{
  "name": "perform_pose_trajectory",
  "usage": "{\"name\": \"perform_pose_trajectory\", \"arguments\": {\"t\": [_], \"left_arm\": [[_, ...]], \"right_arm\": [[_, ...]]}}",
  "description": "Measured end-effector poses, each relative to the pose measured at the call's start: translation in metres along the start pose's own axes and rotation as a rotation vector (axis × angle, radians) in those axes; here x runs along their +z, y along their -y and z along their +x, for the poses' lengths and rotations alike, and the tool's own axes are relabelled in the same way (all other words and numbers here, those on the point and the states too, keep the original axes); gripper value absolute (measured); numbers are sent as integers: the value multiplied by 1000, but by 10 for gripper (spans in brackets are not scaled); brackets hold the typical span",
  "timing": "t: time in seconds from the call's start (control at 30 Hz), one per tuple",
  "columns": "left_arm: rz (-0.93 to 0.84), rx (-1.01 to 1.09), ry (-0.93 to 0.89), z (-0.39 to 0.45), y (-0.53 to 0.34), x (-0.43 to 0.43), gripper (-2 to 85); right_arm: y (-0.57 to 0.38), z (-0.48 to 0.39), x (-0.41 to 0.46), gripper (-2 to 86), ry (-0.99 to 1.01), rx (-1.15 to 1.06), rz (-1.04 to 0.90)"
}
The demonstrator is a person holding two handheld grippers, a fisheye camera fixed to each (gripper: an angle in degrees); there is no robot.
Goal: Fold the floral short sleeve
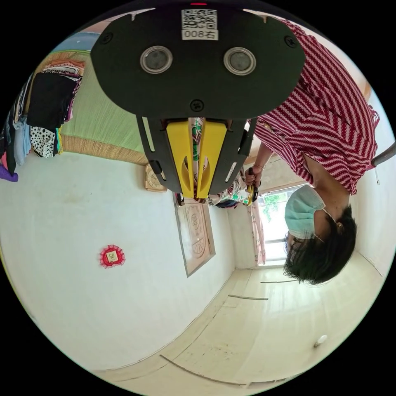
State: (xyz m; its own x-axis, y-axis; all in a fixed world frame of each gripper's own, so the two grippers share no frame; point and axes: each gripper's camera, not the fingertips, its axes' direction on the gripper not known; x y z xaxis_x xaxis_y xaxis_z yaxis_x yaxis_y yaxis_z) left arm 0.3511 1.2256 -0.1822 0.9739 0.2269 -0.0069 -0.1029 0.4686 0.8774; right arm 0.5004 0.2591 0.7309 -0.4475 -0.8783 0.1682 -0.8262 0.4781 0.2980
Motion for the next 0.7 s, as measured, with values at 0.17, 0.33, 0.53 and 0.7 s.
{"name": "perform_pose_trajectory", "arguments": {"t": [0.17,0.33,0.53,0.7], "left_arm": [[9,27,1,15,-17,-27,5],[18,42,-8,22,-31,-46,5],[8,63,-10,25,-40,-61,6],[7,70,-7,18,-44,-68,5]], "right_arm": [[-2,-16,-8,7,5,-27,11],[-4,-25,-13,7,9,-36,25],[-5,-37,-8,7,3,-45,32],[-5,-45,4,7,1,-49,33]]}}
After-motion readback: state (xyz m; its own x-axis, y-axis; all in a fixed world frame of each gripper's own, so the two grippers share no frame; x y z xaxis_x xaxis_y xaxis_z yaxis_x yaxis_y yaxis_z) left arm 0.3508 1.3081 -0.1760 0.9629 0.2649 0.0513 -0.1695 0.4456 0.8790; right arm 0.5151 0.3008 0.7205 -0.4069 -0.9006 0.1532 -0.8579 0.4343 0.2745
